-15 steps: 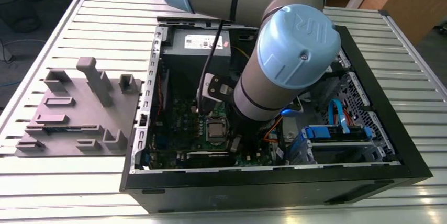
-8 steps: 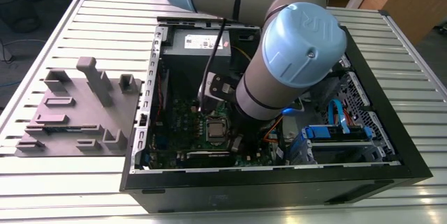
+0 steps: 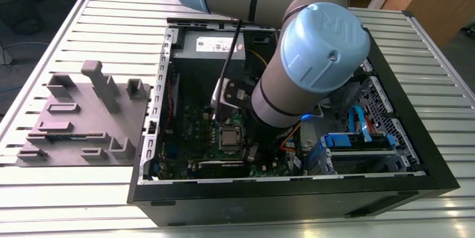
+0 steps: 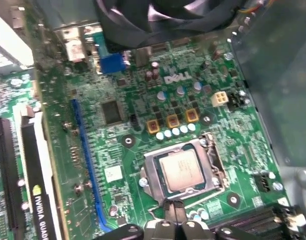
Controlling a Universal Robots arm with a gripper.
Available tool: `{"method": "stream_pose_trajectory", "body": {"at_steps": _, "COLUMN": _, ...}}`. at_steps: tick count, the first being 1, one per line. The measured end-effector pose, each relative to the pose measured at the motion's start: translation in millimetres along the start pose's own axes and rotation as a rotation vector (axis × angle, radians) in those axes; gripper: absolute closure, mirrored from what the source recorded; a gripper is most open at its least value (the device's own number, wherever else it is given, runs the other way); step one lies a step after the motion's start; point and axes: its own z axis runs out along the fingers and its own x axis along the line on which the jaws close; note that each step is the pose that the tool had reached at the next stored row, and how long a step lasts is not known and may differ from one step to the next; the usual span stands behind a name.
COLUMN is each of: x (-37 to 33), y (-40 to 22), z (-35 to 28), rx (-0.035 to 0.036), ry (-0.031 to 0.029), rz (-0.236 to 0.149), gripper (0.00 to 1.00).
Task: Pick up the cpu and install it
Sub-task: 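Install the first cpu locking lever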
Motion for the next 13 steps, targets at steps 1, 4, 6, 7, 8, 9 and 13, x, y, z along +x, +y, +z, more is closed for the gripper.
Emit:
{"method": "stream_pose_trajectory", "body": {"at_steps": 1, "x": 0.1, "y": 0.0, "z": 0.0, "rx": -0.0011, "ry": 0.0024, "rz": -0.014, "gripper": 0.89}}
{"method": "stream_pose_trajectory", "body": {"at_steps": 4, "x": 0.2, "y": -0.1, "z": 0.6, "rx": -0.0029, "ry": 0.0087, "rz": -0.055, "gripper": 0.89}}
{"method": "stream_pose_trajectory", "body": {"at_steps": 6, "x": 0.2, "y": -0.2, "z": 1.2, "rx": -0.0034, "ry": 0.0109, "rz": -0.07, "gripper": 0.89}}
{"method": "stream_pose_trajectory", "body": {"at_steps": 7, "x": 0.3, "y": -0.2, "z": 1.3, "rx": -0.0035, "ry": 0.0114, "rz": -0.071, "gripper": 0.89}}
{"method": "stream_pose_trajectory", "body": {"at_steps": 8, "x": 0.3, "y": -0.3, "z": 1.3, "rx": -0.0035, "ry": 0.0115, "rz": -0.071, "gripper": 0.89}}
{"method": "stream_pose_trajectory", "body": {"at_steps": 9, "x": 0.2, "y": -0.3, "z": 1.3, "rx": -0.0035, "ry": 0.0114, "rz": -0.071, "gripper": 0.89}}
{"method": "stream_pose_trajectory", "body": {"at_steps": 13, "x": 0.0, "y": -1.2, "z": 1.6, "rx": -0.0134, "ry": 0.013, "rz": -0.07, "gripper": 0.89}}
